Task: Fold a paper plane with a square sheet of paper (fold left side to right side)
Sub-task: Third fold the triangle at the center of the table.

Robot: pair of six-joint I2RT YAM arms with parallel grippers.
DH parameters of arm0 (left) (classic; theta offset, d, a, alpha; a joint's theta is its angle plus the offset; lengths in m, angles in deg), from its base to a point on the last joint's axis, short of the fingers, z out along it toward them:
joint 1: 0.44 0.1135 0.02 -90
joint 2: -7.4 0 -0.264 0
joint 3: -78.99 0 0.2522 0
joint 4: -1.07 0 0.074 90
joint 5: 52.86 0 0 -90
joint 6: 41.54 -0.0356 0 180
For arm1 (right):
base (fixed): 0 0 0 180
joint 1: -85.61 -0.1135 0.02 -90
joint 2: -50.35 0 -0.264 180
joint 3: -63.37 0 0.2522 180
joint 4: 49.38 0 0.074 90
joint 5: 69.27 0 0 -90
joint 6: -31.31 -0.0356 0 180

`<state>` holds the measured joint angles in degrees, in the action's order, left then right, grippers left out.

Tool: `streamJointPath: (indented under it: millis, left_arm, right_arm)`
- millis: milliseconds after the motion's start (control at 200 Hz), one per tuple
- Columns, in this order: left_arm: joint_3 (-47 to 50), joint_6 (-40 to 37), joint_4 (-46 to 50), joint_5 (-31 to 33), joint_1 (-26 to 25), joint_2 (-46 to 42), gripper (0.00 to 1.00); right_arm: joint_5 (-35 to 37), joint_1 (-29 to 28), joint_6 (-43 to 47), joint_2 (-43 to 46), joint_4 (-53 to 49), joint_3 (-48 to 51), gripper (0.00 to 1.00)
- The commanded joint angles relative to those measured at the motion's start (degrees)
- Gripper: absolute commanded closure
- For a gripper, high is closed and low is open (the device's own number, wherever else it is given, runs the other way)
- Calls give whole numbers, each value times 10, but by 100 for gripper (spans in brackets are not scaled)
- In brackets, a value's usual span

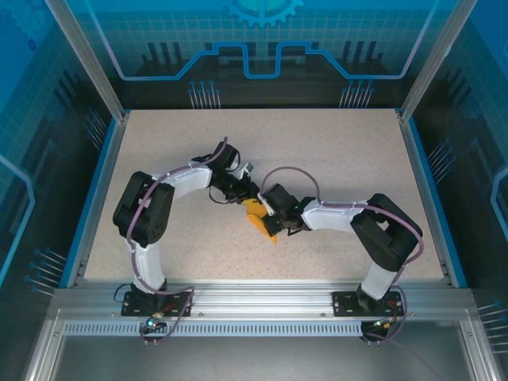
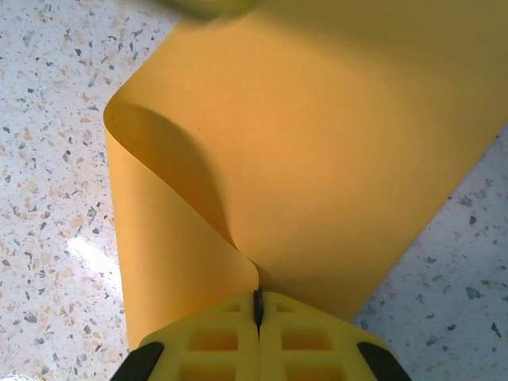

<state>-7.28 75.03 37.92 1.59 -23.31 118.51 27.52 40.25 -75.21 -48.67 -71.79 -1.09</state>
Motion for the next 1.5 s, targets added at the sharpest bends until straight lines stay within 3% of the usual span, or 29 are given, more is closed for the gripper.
streamJointPath:
  millis: [0,530,1496]
  left_arm:
    - [-50,-22,39,11,4,44,80]
    - [-95,-52,88,63,-20,134,81]
    - [-87,-56,90,89,-23,145,82]
  right_arm:
    - [-27,-7,9,-22,-48,7,100]
    - [-33,-6,5,-2,-48,6,100]
    - [-2,-3,-12,27,-39,-12,100]
